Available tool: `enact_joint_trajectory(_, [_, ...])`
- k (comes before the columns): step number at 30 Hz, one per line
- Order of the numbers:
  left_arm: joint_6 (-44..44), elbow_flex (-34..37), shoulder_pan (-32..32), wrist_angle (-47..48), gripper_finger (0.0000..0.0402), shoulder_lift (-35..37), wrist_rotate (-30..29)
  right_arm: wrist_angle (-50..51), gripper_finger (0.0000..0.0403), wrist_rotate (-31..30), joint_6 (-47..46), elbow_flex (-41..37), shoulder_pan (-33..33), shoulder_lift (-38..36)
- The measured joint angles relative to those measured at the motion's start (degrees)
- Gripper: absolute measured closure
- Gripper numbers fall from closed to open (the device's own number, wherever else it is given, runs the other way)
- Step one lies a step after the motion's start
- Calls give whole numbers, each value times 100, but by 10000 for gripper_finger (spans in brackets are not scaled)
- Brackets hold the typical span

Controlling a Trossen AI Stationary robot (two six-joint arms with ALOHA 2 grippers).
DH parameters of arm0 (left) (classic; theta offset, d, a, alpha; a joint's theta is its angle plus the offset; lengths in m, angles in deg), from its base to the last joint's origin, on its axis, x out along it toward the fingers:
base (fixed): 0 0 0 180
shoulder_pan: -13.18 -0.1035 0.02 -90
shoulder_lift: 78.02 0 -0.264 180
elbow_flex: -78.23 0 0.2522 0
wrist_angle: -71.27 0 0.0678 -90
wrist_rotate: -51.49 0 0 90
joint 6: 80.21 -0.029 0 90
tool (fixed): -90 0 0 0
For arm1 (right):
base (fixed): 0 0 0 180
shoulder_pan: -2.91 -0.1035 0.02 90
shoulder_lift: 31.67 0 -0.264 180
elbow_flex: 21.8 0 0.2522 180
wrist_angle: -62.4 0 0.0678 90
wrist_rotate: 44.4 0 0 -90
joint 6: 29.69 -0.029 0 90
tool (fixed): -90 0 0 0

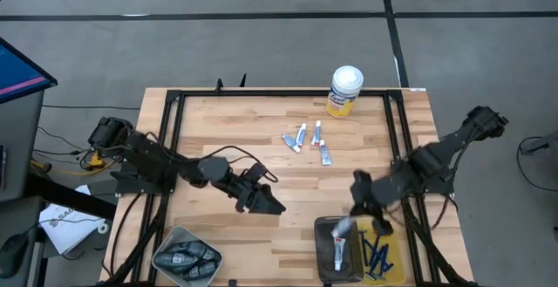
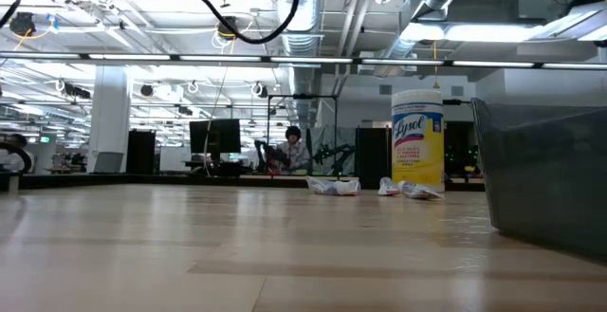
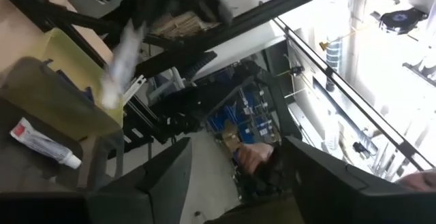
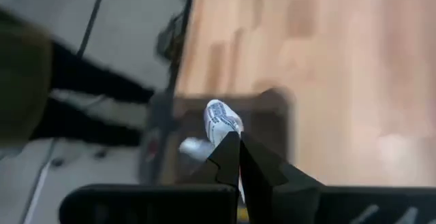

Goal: Pick & Place Travel size toiletries
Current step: Put the toothpaste into the black bin

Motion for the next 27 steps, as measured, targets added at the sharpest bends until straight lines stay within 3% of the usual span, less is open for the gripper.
enact_joint_trajectory(6, [-336,0,-440,44,191,0,243,-511,403,154,-457,2,-558,774])
enact_joint_trajectory(18, [-1312,0,-1248,90,185,0,323,-591,398,665,-939,0,-621,2133])
enact_joint_trajectory(22, [-1846,0,-1366,107,169,0,328,-646,359,754,-1132,0,-620,2119])
enact_joint_trajectory(27, [-2766,0,-1403,447,142,0,302,-659,267,792,-1386,0,-508,1941])
